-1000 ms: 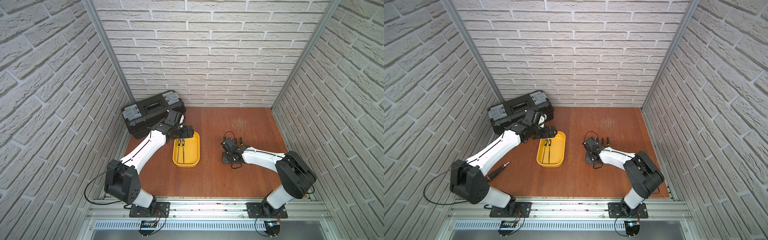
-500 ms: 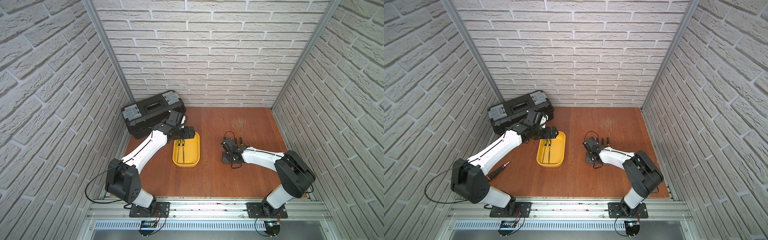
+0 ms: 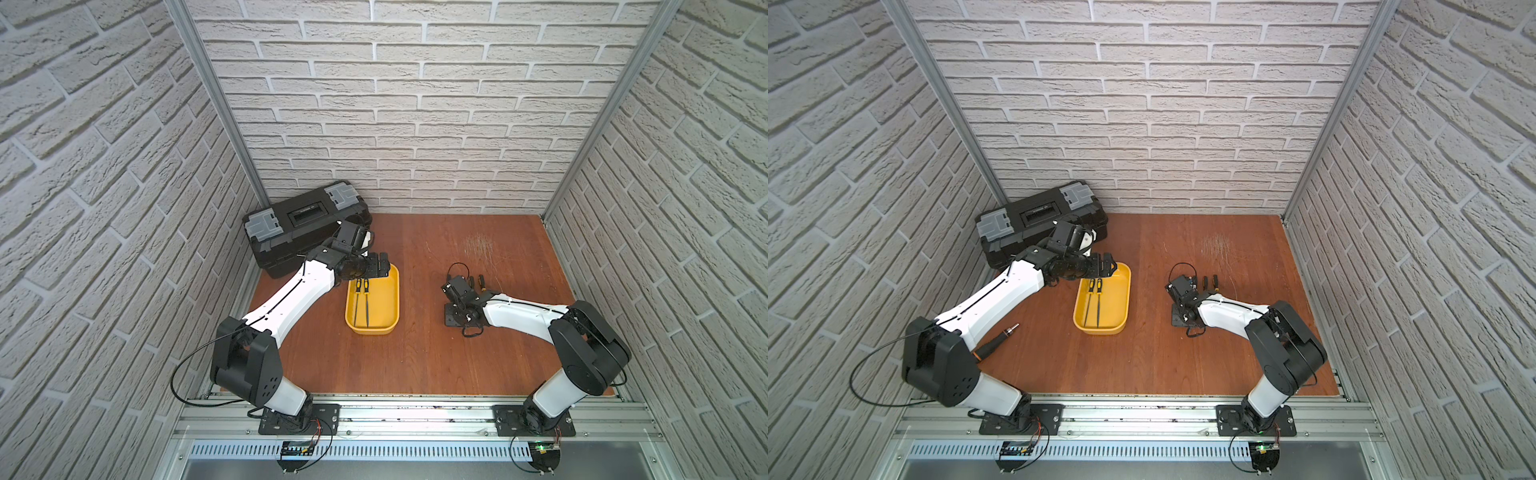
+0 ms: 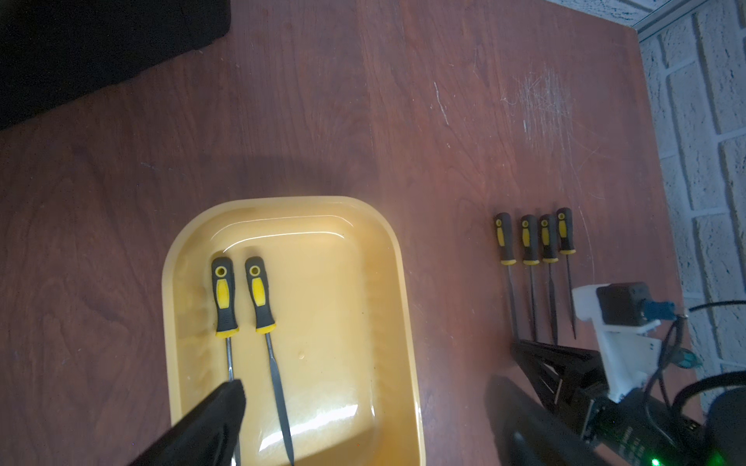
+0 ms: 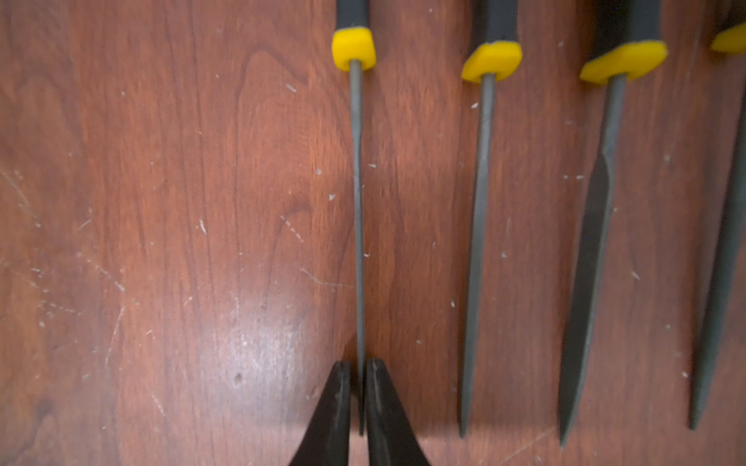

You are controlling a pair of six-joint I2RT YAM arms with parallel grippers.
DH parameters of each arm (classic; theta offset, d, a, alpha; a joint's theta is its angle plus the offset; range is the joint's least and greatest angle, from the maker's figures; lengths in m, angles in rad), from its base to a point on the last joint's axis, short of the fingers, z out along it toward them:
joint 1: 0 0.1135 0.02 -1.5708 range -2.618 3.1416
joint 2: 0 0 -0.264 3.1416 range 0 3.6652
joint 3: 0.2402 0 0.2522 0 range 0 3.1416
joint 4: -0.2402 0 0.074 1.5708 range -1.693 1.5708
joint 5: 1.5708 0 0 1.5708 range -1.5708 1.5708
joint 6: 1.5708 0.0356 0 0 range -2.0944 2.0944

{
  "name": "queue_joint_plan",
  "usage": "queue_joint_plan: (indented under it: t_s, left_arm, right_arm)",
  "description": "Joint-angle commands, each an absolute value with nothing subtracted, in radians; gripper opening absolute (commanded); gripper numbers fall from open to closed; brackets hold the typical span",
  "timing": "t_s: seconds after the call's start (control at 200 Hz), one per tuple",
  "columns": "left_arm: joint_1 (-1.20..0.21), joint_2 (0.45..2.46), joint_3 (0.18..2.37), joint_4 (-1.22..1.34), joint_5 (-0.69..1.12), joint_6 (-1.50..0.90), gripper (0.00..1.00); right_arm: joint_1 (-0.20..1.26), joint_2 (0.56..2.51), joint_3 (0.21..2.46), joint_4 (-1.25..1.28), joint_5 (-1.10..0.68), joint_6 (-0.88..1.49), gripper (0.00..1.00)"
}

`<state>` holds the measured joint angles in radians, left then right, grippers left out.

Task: Take the file tool out of the storage box
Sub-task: Place the file tool at the center of the board.

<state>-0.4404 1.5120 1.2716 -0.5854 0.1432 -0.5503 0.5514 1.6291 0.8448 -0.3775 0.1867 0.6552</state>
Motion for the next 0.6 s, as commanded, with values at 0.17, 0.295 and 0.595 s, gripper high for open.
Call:
queue_joint_plan:
  t_s: [0.17,0.295,0.595]
  left_arm:
    - [-0.445,1.527,1.293,-0.584,0.136,-0.537,0.99]
    - [-0.445,1.537,1.302,-0.595,0.131,-0.536,0.99]
    - [-0.445,1.564,1.305,-0.597,0.117,-0.539,0.98]
  right_arm:
    - [0.545,1.627,0.839,-0.391,0.213,0.639,0.19]
    - [0.545,1.586,0.855,-0.424,0.222,0.621,0.21]
    - [0.542,1.453,0.93,-0.528,0.255,0.565,0.24]
